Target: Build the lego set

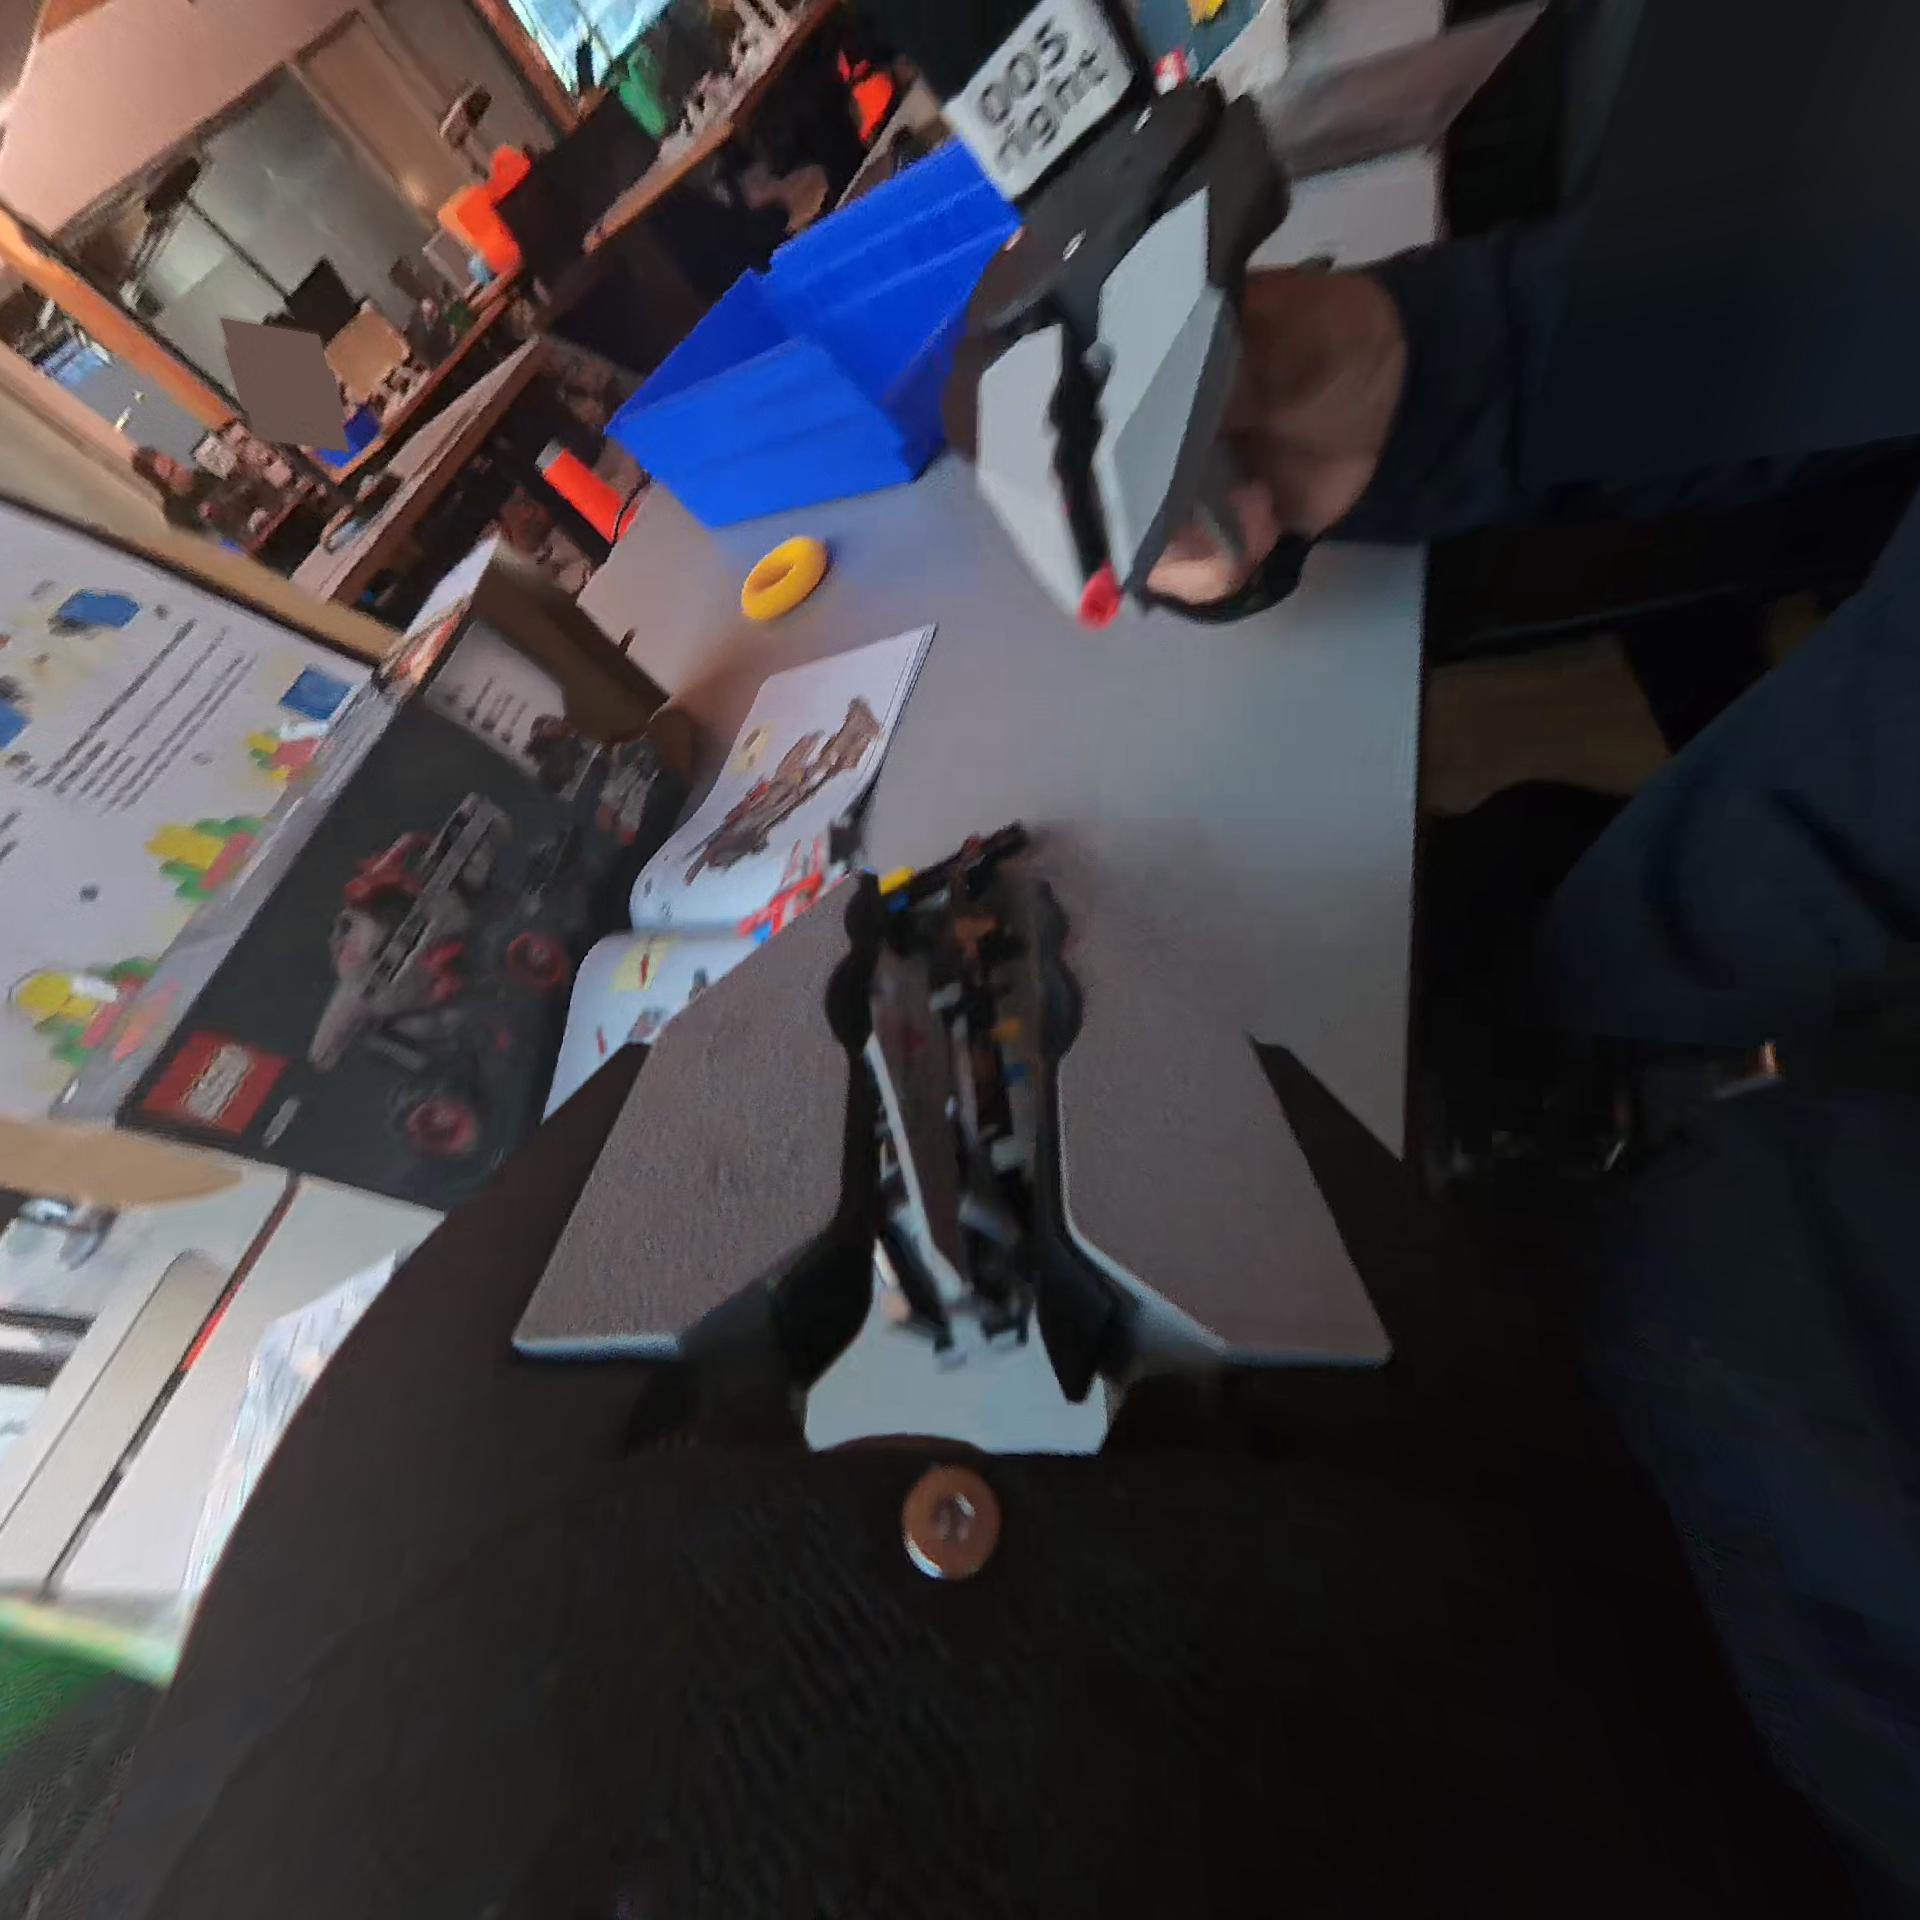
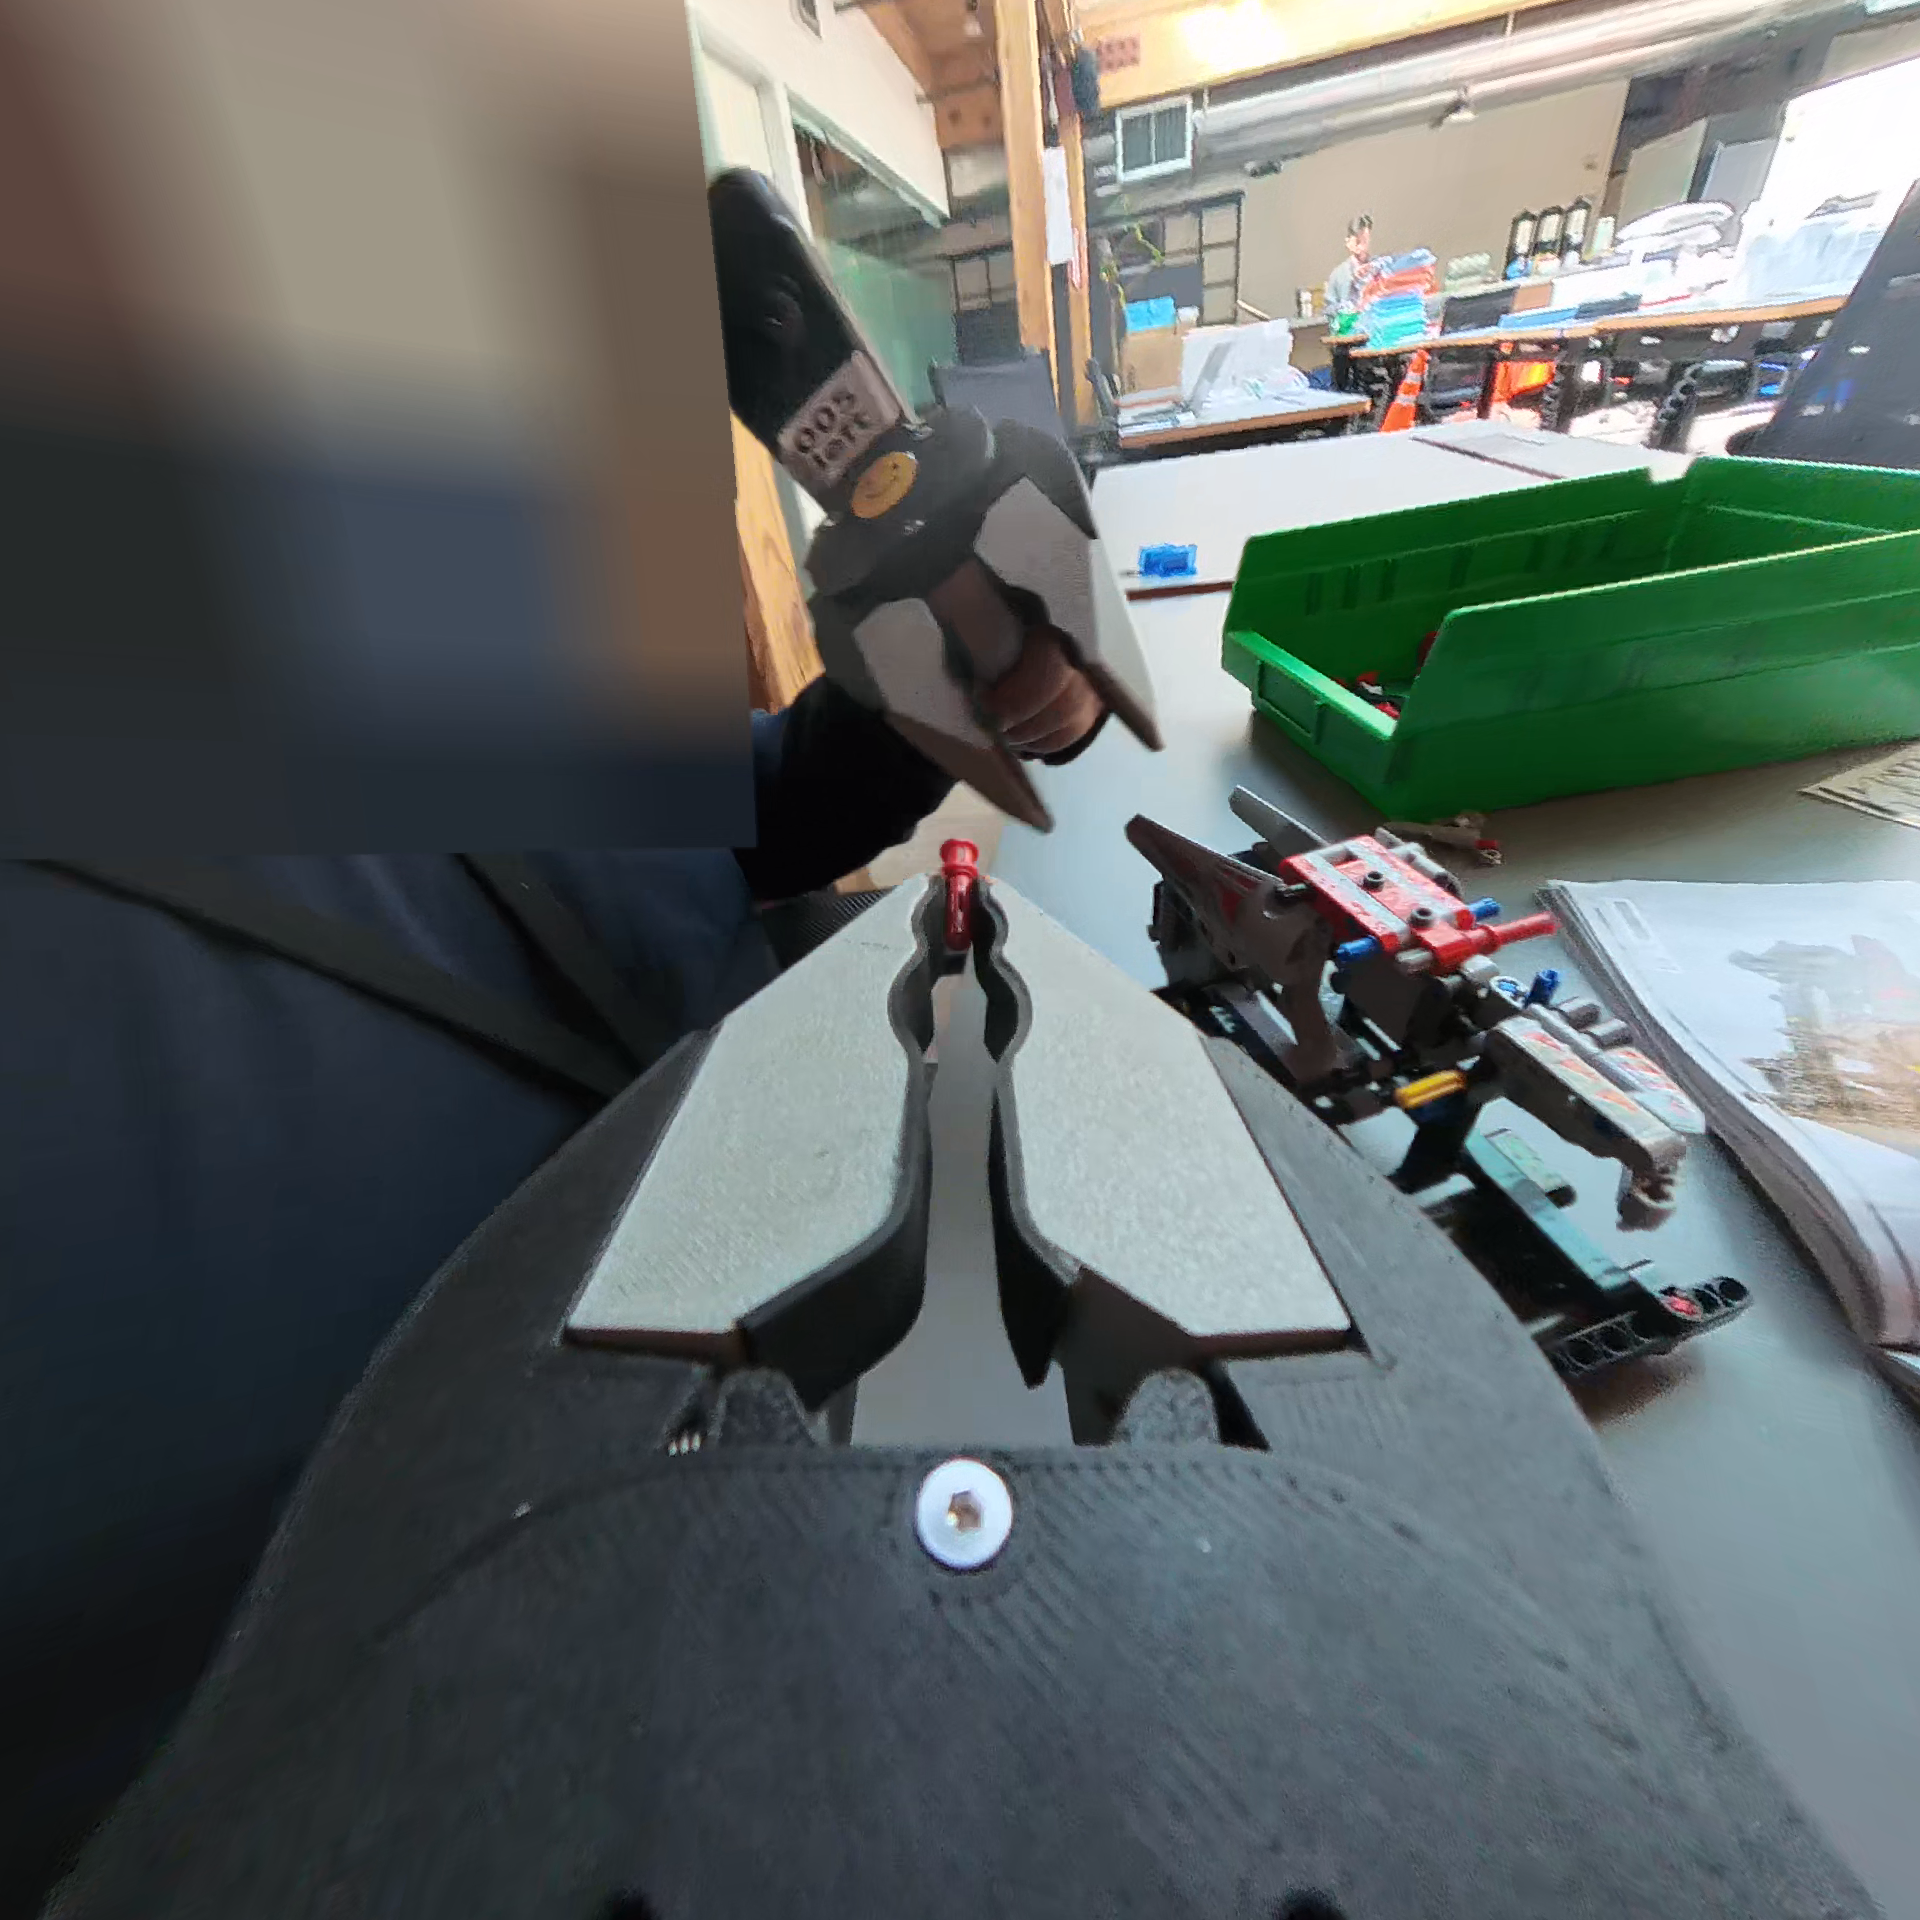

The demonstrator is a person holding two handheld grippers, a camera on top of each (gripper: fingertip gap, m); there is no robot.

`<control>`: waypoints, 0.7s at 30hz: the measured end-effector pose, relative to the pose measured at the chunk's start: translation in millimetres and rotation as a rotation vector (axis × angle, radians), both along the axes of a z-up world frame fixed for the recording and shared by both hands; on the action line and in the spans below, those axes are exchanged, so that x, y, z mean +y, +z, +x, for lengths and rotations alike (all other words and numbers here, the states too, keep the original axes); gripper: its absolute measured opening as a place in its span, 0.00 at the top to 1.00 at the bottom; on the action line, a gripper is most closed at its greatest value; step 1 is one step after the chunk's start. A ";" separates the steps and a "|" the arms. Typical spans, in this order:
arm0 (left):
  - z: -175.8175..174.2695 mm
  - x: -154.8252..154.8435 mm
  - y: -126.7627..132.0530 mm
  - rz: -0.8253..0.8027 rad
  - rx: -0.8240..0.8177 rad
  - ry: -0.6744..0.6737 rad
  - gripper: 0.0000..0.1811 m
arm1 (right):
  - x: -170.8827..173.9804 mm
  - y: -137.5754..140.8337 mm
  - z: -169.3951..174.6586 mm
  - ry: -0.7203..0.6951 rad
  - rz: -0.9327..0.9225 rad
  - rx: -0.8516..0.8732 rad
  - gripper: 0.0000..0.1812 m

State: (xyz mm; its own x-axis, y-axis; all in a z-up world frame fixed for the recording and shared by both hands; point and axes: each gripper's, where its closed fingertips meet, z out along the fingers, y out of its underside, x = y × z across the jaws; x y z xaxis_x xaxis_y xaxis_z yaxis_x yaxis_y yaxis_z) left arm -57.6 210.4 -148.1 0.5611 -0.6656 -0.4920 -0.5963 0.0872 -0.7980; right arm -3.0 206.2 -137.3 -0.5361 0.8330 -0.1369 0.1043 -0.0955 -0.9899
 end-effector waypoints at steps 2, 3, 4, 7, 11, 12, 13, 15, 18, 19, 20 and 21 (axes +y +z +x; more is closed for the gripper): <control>-28.4 0.8 -0.8 -0.069 -0.036 0.058 0.85 | 2.7 4.2 4.1 0.012 -0.053 0.019 0.99; -40.3 1.8 -2.5 -0.103 -0.066 0.079 0.85 | 4.5 6.0 5.7 0.014 -0.076 0.027 0.99; -50.0 3.3 -4.4 -0.127 -0.095 0.090 0.85 | 6.0 8.6 7.3 0.020 -0.100 0.040 0.99; -64.4 12.3 -6.7 -0.174 -0.210 0.077 0.84 | 9.9 15.1 10.5 0.030 -0.152 0.076 0.99; -57.2 20.5 -5.7 -0.305 -0.348 -0.014 0.80 | 16.1 7.6 7.0 -0.018 -0.125 0.047 0.99; -57.0 23.3 -8.5 -0.335 -0.344 -0.016 0.78 | 19.4 3.8 5.4 -0.042 -0.111 0.029 0.99; -57.1 25.7 -11.8 -0.359 -0.337 -0.015 0.76 | 24.0 -0.6 3.4 -0.073 -0.096 0.008 0.99; -57.3 28.4 -20.3 -0.413 -0.324 -0.013 0.77 | 35.2 -9.0 -0.6 -0.146 -0.059 -0.033 0.99; -55.1 28.3 -32.5 -0.486 -0.316 -0.003 0.77 | 52.1 -21.3 -8.6 -0.270 0.007 -0.100 0.99; -54.9 28.6 -35.7 -0.499 -0.314 0.005 0.76 | 56.0 -25.1 -11.5 -0.303 0.026 -0.121 0.99; -54.7 28.7 -36.5 -0.507 -0.322 0.010 0.76 | 58.2 -28.9 -14.6 -0.328 0.044 -0.142 0.99; -55.3 29.2 -36.6 -0.509 -0.326 0.019 0.75 | 59.6 -32.6 -17.5 -0.348 0.062 -0.162 0.99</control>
State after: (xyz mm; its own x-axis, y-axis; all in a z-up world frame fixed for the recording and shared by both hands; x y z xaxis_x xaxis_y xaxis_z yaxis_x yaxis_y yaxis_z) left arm -112.8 239.6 -184.7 0.6434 -0.7608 0.0849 -0.3119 -0.3617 -0.8786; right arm -20.5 265.8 -169.9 -0.1957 0.9706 -0.1404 0.2312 -0.0935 -0.9684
